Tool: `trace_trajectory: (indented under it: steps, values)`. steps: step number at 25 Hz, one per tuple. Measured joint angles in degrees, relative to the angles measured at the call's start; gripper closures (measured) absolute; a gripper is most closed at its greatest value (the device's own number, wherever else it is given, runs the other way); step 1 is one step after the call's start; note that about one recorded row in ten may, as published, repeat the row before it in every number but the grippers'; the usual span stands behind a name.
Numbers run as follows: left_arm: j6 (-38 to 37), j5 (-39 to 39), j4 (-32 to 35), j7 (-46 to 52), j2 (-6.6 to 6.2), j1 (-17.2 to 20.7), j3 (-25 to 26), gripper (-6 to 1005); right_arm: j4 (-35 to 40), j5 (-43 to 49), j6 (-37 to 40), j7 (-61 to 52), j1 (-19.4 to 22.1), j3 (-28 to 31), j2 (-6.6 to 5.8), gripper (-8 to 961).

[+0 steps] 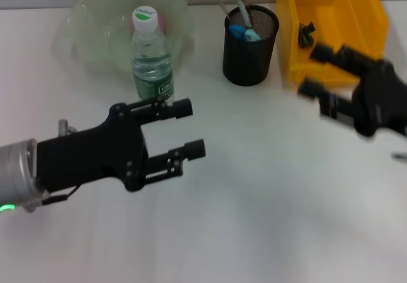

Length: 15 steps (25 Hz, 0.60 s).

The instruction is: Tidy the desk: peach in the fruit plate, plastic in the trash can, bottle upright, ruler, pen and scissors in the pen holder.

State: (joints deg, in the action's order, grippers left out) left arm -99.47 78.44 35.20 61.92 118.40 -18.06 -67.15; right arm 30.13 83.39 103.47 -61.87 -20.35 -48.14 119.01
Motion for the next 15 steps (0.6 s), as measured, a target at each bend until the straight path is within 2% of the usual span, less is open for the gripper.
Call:
trace_trajectory:
  steps: [3, 6, 15]
  values:
    - [-1.1, 0.1, 0.0, -0.3, -0.06, 1.4, 0.0, 359, 0.0, 5.7, 7.0, 2.0, 0.5, 0.1, 0.03, 275]
    - [-2.1, 0.1, -0.1, -1.4, -0.17, 3.1, -0.3, 359, 0.0, 10.7, 10.6, 2.7, 0.6, 0.2, 0.05, 277]
    - [-4.3, 1.2, -0.2, -1.8, -0.72, 5.1, -0.4, 340, 0.5, 18.0, 11.0, 1.4, 0.6, -0.4, 0.26, 253]
